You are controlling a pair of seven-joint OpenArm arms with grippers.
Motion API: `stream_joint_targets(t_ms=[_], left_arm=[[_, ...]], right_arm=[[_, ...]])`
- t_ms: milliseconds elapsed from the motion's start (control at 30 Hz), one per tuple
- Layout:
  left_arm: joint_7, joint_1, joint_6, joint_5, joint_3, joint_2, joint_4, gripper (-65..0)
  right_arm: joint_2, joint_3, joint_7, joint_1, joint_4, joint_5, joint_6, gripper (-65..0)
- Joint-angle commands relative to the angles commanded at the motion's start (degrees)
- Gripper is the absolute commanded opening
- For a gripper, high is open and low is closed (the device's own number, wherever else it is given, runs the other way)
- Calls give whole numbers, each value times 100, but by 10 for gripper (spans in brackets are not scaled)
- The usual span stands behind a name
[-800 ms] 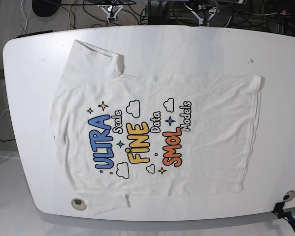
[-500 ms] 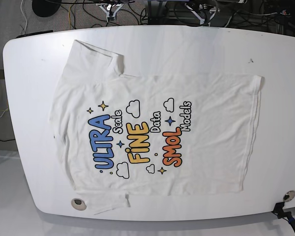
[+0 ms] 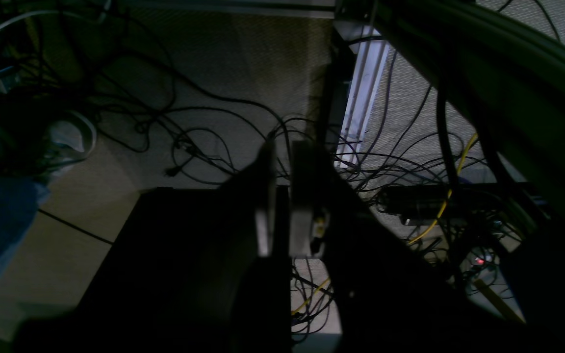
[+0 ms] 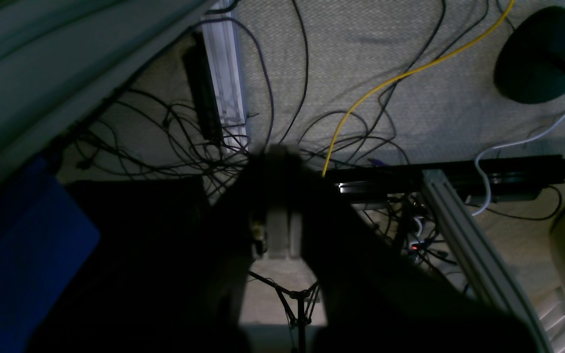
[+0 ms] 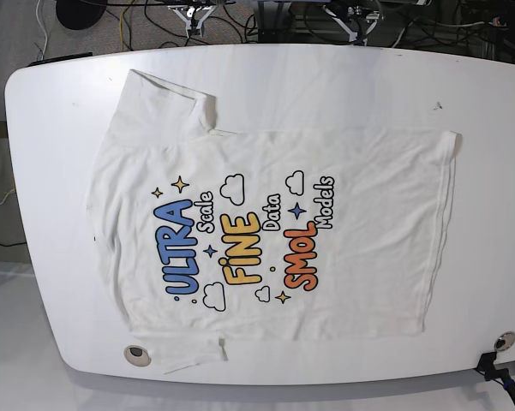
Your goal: Fold the T-shirt properly
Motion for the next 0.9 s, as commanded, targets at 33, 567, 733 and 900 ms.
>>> stream_joint_targets(t_ms=[33,567,733,900], left_arm=[[-23,23,-7,20,11,6,3,-638],[-12,152,35,6,12,-13,66,-648],[-9,157,16,18,20,-20,50,-648],[-61,169,32,2,13,-23,51,-647]], right_arm=[[-1,5,17,-9,16,8,-14,-650],[18,17,22,31,42,-38,-17,-650],[28,15,20,16,74,-36,-1,-650],[30,20,34,26,50,-56,-5,-650]])
